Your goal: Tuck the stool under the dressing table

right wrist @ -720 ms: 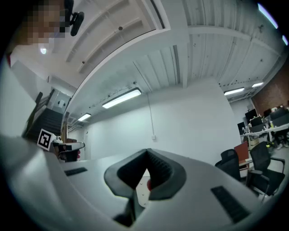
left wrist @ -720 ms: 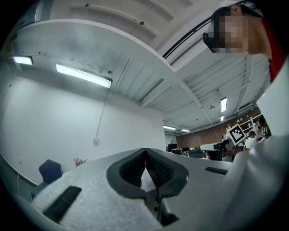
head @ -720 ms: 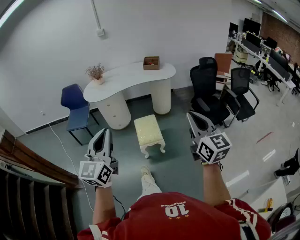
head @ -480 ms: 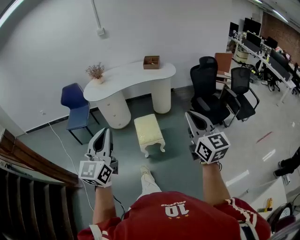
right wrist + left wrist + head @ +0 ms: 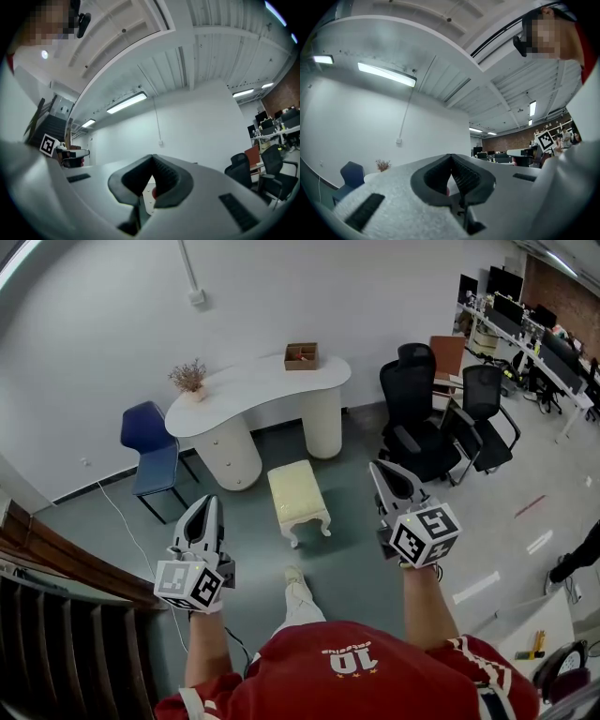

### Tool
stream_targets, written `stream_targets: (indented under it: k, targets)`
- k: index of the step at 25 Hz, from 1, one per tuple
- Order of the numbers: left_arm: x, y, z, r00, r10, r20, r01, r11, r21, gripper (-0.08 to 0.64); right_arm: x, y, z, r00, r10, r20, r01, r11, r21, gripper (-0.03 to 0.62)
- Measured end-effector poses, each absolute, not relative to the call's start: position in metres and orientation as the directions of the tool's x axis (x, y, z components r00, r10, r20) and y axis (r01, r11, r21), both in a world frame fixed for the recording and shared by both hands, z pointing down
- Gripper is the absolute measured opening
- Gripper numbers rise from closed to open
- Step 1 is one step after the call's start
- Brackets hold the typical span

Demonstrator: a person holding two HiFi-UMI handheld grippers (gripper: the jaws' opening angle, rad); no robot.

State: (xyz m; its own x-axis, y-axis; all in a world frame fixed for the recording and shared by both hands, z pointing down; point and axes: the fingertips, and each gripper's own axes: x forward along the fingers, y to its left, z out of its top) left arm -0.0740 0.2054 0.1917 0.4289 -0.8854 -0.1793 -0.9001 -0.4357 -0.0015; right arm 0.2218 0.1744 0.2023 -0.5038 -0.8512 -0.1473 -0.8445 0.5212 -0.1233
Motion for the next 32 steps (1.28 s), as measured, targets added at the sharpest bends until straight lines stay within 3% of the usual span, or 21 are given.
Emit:
stream_targets:
  k: [17, 32]
  targets:
    - [-0.099, 0.174, 0.208, 0.399, -0.911, -0.106, -0.916, -0.402, 0.004, 0.006, 0.203, 0.135, 0.212, -0.517, -0.85, -0.106, -0.836, 0.527, -0.149, 0.005]
    - [-0.182, 0.04, 0.206, 0.383, -0.912, -0.151, -0.917, -0.394, 0.056, 0.006, 0.121, -0.008, 0.176, -0.505, -0.851, -0.142, -0.853, 0.517, -0.067, 0.005]
